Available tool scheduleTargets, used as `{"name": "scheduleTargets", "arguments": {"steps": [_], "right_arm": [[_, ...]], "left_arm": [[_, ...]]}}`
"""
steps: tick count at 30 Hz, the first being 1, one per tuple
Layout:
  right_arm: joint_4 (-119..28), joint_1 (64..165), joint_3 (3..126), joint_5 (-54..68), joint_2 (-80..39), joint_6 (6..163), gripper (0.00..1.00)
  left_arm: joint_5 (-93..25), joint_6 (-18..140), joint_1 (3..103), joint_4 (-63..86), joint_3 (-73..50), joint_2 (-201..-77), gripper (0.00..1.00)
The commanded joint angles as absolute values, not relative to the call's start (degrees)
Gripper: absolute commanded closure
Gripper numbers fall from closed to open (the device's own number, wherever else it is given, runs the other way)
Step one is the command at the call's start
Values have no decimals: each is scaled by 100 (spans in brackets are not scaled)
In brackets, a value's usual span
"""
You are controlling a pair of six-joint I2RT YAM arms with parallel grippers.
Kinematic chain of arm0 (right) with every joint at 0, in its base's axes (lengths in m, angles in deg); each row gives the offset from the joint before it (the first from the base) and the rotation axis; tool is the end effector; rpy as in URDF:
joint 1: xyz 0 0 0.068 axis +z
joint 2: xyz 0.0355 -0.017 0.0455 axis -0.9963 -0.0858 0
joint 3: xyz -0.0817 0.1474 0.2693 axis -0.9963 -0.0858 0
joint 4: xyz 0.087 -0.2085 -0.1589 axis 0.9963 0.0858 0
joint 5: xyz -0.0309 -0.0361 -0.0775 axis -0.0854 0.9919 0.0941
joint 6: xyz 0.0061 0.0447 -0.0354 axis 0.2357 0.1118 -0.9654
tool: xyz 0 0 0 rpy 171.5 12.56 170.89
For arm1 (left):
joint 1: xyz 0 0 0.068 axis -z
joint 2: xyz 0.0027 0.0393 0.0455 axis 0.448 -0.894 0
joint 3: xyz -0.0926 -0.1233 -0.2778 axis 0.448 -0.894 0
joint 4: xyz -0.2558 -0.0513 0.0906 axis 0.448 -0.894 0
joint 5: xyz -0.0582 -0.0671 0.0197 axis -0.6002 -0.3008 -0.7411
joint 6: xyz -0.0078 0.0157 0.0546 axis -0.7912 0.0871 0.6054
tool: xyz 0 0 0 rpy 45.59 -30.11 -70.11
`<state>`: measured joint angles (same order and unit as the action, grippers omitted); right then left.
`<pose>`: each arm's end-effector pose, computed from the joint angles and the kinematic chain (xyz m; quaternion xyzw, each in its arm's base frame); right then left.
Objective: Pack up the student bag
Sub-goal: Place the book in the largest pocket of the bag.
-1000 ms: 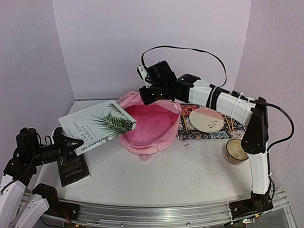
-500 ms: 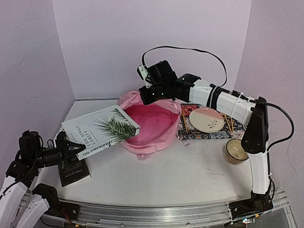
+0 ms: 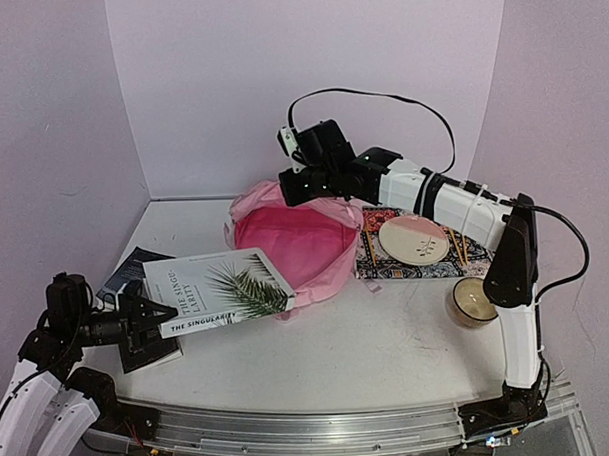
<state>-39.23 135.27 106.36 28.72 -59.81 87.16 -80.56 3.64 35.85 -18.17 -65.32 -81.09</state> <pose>0.3602 0.4164 0.4099 -0.1862 0.7390 0.2350 0.6033 0.0647 -0.0442 0.2268 -0.1645 0.7760 -0.5980 0.1148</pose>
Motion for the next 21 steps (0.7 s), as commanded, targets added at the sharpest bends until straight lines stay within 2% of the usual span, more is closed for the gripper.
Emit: {"name": "scheduleTargets", "arguments": {"steps": [1,6,21], "right_arm": [[-4554,13570,11005,2921,-5811,8838,100],[-4554,13567,10845,2481,-5720,8872,100],[-4738,13915,10055,1724,-5372,9009,100]], "left_arm": [[-8271,649,3596,-1662,-6529,-8282,61],[-7832,763,3596,-1525,-6349,-8559,61],[-7242,-97,3610,461,-6090,-9504,62]]}}
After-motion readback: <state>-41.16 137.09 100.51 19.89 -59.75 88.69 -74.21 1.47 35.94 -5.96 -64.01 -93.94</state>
